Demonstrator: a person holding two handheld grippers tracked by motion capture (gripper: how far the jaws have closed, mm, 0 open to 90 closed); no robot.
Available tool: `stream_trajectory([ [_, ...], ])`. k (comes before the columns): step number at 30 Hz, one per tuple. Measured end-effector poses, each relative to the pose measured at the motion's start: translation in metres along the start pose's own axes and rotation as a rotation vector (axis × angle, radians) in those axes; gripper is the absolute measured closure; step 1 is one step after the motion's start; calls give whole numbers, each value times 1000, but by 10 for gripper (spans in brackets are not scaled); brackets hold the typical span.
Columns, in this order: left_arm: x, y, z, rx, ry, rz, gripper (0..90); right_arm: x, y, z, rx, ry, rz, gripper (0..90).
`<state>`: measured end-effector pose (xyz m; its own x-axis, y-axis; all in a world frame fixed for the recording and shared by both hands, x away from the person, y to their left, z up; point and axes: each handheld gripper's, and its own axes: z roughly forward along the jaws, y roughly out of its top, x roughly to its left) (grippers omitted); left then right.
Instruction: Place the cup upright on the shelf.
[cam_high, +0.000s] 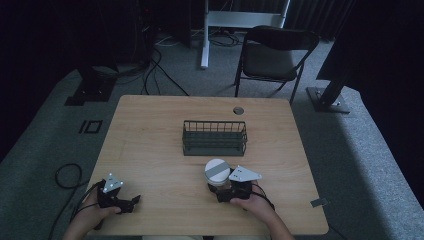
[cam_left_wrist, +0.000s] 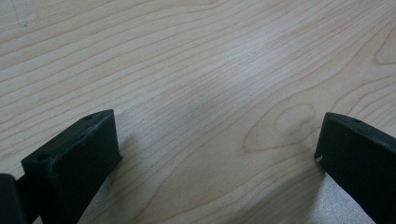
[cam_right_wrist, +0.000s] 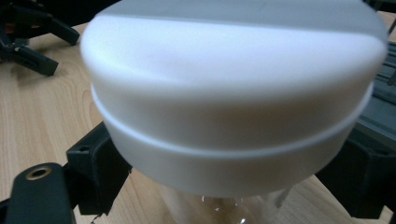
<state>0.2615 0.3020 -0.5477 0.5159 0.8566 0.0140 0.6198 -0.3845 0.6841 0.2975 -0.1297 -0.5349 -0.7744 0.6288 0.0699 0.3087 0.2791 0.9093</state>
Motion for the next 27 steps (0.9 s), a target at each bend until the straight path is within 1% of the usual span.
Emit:
stream_trajectory([
  [2, 0, 0, 0, -1, 0, 0, 0, 1, 0, 0, -9, -6, 2, 137],
  [4, 0, 0, 0, 0, 0, 0, 0, 1, 1, 0, -16, -2, 1, 145],
  [6, 0, 0, 0, 0, 0, 1, 0, 2, 1, 1, -14, -7, -10, 145],
  [7, 0, 0, 0, 0, 0, 0, 0, 2, 1, 2, -20, -4, -3, 144],
  [11, 0, 0, 0, -1, 0, 0, 0, 2, 1, 3, -20, -12, -5, 153],
  [12, 0, 0, 0, 0, 0, 0, 0, 2, 1, 4, -22, -16, -4, 173],
  [16, 0, 0, 0, 0, 0, 0, 1, 3, 3, 4, -24, -22, -23, 184],
  [18, 0, 0, 0, 0, 0, 0, 0, 3, 3, 4, -23, -12, -12, 184],
  [23, 0, 0, 0, 0, 0, 1, 0, 3, 4, 3, -20, -15, -10, 185],
  [26, 0, 0, 0, 0, 0, 0, 0, 2, 6, 2, -28, -21, -3, 185],
  [27, 0, 0, 0, 0, 0, 1, 0, 1, 7, 1, -43, -22, 18, 185],
])
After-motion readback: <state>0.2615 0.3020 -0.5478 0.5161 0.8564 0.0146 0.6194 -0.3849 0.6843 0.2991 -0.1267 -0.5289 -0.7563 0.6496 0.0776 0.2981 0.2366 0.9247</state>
